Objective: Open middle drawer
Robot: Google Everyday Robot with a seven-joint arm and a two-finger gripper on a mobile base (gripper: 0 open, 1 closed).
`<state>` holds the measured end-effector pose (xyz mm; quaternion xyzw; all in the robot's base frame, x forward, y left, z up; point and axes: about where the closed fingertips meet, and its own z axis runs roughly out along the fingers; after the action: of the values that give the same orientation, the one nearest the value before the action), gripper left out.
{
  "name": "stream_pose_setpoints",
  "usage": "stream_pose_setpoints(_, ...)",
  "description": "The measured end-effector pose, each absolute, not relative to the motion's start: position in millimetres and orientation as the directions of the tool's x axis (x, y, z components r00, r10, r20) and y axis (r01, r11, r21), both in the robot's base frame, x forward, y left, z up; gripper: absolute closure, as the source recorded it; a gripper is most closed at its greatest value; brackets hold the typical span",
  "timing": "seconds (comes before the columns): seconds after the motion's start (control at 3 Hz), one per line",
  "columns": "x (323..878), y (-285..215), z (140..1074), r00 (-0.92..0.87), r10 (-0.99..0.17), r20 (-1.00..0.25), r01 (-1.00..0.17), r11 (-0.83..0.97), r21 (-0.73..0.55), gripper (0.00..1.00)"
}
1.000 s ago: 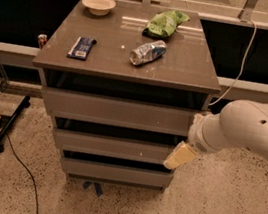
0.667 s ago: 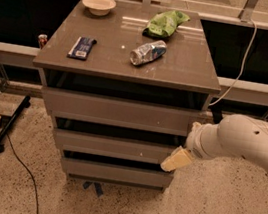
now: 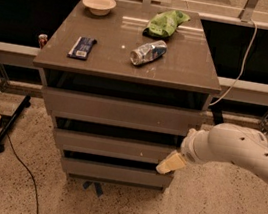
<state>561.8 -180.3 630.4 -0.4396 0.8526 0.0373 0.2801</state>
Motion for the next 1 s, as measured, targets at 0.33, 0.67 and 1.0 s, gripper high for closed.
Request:
stream_pose_setpoints(0.33, 573, -174, 583, -0.492, -0.694, -0.525, -0.765, 0.633, -0.119, 0.0)
stream_pose_setpoints(0.67, 583, -167, 550, -0.508, -0.674, -0.536, -0.769, 0.636, -0.07, 0.0)
stream_pose_setpoints(1.0, 594, -155, 523, -0.515, -0.655, -0.553, -0.776, 0.63, -0.024, 0.0)
